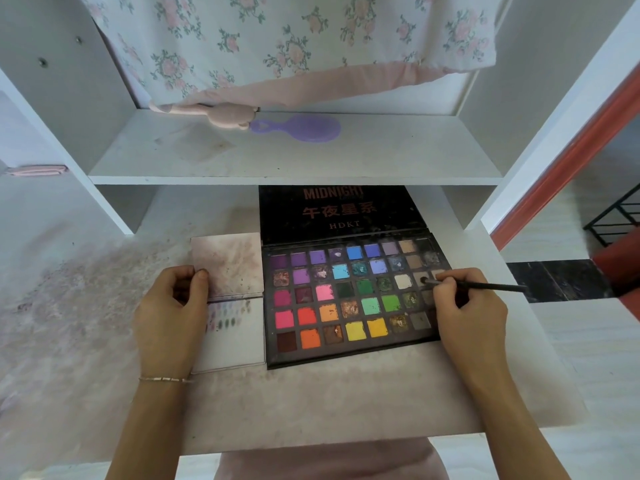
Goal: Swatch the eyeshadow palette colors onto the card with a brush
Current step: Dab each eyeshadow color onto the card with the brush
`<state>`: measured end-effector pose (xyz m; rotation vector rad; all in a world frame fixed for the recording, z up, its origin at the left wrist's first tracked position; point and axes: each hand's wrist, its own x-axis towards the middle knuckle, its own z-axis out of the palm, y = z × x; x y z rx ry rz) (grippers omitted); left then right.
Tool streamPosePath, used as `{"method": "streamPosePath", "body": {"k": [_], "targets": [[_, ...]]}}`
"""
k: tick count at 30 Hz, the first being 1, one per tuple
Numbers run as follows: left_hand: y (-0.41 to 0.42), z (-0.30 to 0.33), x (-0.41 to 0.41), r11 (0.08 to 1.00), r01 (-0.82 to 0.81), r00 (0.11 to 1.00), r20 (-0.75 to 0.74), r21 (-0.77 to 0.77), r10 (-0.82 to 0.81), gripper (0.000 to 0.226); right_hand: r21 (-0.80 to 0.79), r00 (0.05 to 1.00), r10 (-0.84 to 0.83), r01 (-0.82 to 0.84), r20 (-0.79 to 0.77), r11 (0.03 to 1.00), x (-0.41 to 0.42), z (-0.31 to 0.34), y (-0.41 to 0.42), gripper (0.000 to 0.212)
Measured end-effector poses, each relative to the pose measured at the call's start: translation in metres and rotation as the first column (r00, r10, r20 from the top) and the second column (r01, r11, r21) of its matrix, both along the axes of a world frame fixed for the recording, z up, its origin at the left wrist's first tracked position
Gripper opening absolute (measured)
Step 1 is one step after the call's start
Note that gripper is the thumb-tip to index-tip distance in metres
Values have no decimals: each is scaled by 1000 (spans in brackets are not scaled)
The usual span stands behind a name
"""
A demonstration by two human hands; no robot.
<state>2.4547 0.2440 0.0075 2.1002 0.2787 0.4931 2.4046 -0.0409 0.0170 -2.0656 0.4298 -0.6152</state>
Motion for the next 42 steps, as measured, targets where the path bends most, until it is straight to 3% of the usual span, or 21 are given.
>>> {"method": "streamPosePath", "body": {"k": [15,19,22,27,32,39,42], "targets": [[0,-1,2,1000,-12,1000,-4,17,12,7,-9,1000,28,-28,-2,1000,0,2,0,15],[1,-2,2,999,-19,1000,-4,27,19,10,8,999,45,-46,29,999,-2,5,6,24],[1,-2,2,1000,-23,1000,-4,15,23,8,37,992,117,-119,49,992,-5,8,19,34],[2,-2,1,1000,-23,1000,1,15,23,6,76,949,299,-307,101,949,-3,14,59,24],[1,-1,2,1000,-15,1000,-2,-2,15,3,154,903,422,-430,82,890,4,13,99,28],[2,-1,2,1000,-9,1000,-12,-13,9,2,40,799,601,-600,-6,799,3,7,138,22],[2,-1,2,1000,-5,1000,-16,-31,5,1,13,796,603,-603,-54,797,5,3,140,7]]}}
